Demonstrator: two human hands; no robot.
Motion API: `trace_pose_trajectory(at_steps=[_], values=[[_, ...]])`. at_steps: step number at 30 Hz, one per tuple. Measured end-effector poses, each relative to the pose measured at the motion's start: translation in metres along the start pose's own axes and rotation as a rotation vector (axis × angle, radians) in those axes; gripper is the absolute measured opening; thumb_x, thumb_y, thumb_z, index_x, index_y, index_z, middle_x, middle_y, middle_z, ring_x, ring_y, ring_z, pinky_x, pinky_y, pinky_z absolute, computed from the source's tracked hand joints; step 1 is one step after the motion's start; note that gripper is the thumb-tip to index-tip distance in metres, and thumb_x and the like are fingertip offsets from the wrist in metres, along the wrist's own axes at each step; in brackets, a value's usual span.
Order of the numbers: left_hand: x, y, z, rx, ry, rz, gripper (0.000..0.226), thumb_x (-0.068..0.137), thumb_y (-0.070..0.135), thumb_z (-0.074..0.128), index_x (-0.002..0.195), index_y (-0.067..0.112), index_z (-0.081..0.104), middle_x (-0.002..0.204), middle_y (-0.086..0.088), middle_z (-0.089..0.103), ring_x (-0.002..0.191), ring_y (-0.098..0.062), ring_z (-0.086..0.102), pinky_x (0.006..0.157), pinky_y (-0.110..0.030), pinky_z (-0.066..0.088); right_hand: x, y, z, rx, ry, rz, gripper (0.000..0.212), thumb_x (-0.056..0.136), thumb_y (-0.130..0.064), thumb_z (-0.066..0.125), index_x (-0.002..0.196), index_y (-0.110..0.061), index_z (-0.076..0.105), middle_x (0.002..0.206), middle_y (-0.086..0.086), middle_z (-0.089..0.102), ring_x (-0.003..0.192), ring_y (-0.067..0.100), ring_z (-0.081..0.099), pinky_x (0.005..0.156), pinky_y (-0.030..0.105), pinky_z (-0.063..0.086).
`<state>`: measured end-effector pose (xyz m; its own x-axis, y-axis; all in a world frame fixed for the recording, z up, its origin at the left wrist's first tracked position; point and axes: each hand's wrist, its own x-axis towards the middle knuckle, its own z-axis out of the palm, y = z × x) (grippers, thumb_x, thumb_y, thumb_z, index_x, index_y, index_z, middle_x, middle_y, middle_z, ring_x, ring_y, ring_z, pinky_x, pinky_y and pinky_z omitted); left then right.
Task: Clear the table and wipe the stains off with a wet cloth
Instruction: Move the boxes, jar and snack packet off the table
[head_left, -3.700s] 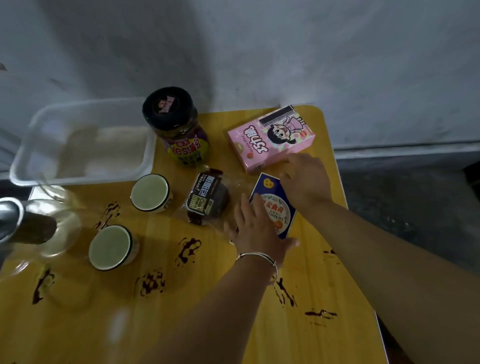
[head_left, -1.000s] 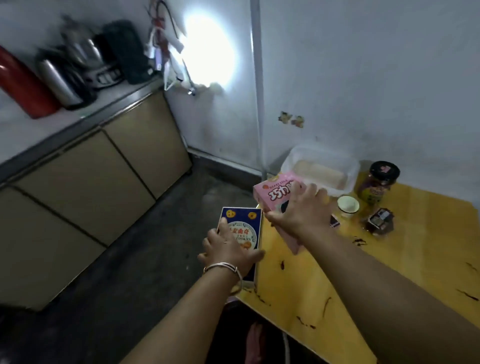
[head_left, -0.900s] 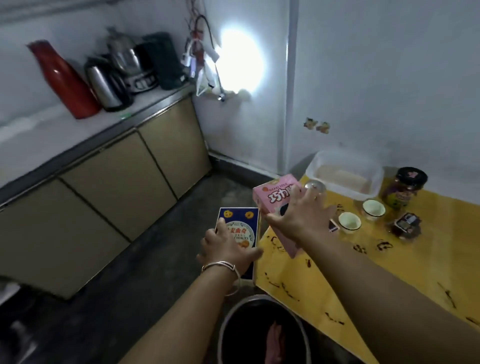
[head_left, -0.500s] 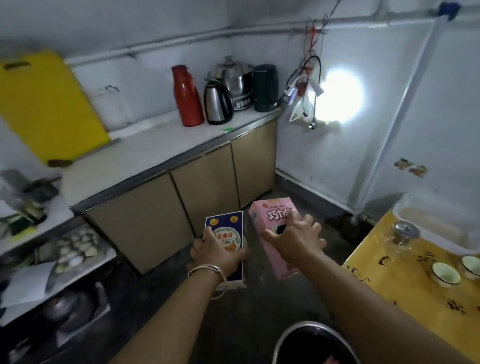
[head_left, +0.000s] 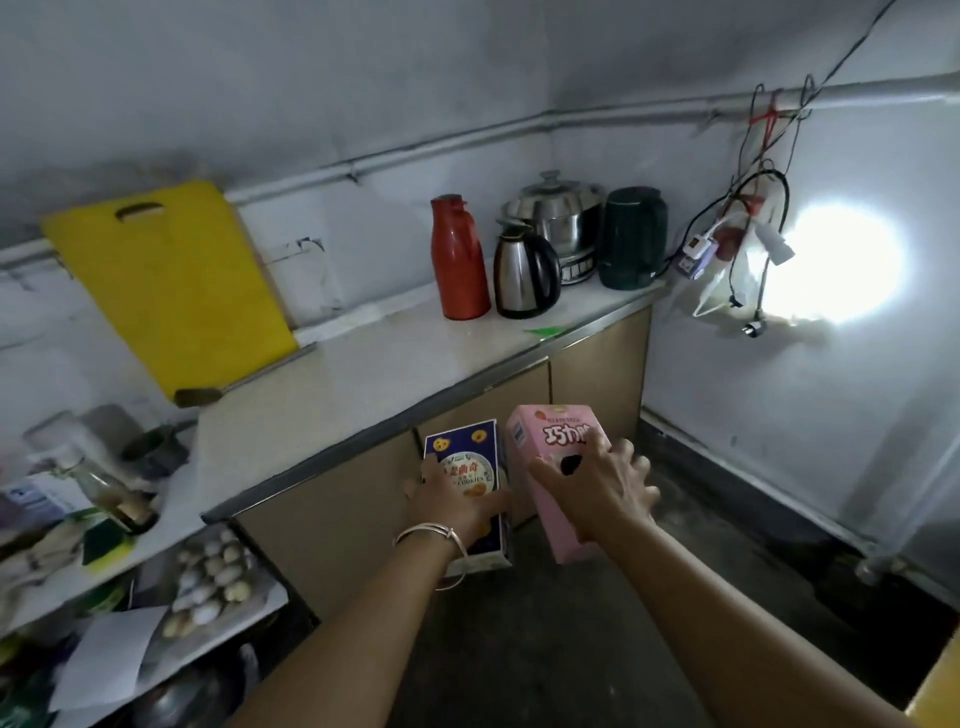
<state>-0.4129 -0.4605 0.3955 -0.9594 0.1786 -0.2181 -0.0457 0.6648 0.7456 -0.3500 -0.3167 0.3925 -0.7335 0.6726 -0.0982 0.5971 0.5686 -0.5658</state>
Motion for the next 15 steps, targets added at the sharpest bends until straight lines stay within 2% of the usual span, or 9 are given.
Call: trace_pose_trajectory(at_steps=[2, 6, 15], values=[[0.031, 0.019, -0.008, -0.031, 0.022, -0.006, 0.121, 0.032, 0.065, 0.069, 0.137, 0.022, 0.027, 0.124, -0.009, 0.051, 0.101, -0.030, 0.058, 0.085, -0.046, 0.054, 0.032, -0.019, -0.002, -0.023, 0.018, -0.038, 0.095, 0.071, -0.078, 0.048, 0.142, -0.020, 0.023, 0.138, 0.015, 0.035, 0.127, 0.037, 0.033, 0.100, 0.050, 0.032], [0.098, 0.039, -0.020, 0.007, 0.086, -0.029, 0.110, 0.060, 0.050, 0.076, 0.144, 0.015, 0.015, 0.137, -0.014, 0.037, 0.121, -0.032, 0.043, 0.100, -0.044, 0.043, 0.099, -0.061, -0.002, -0.057, 0.028, -0.091, 0.098, 0.070, -0.080, 0.046, 0.143, -0.020, 0.020, 0.141, 0.014, 0.031, 0.130, 0.037, 0.029, 0.103, 0.052, 0.029], [0.246, 0.049, -0.041, 0.119, 0.167, -0.133, 0.108, 0.063, 0.053, 0.074, 0.143, 0.014, 0.013, 0.138, -0.017, 0.029, 0.129, -0.034, 0.030, 0.106, -0.049, 0.032, 0.224, -0.137, 0.046, -0.132, 0.028, -0.179, 0.092, 0.073, -0.077, 0.046, 0.140, -0.019, 0.022, 0.140, 0.014, 0.031, 0.128, 0.037, 0.031, 0.102, 0.051, 0.030]])
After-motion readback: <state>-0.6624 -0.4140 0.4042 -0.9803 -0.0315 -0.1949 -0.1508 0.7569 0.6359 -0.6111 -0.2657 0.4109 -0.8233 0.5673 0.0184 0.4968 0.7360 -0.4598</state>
